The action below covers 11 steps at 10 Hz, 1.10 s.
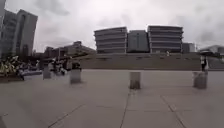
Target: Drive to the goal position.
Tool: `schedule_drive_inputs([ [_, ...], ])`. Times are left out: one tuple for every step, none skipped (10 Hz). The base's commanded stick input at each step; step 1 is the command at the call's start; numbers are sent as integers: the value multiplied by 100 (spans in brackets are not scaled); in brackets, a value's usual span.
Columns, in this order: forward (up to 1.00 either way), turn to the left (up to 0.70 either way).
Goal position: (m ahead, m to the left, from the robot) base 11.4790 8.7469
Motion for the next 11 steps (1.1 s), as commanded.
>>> schedule_drive_inputs([
  [60, 15],
  [60, 15],
  [60, 10],
  [60, 0],
  [60, 0],
  [60, 0],
  [60, 0],
  [60, 0],
  [60, 0],
  [60, 0],
  [60, 0],
])
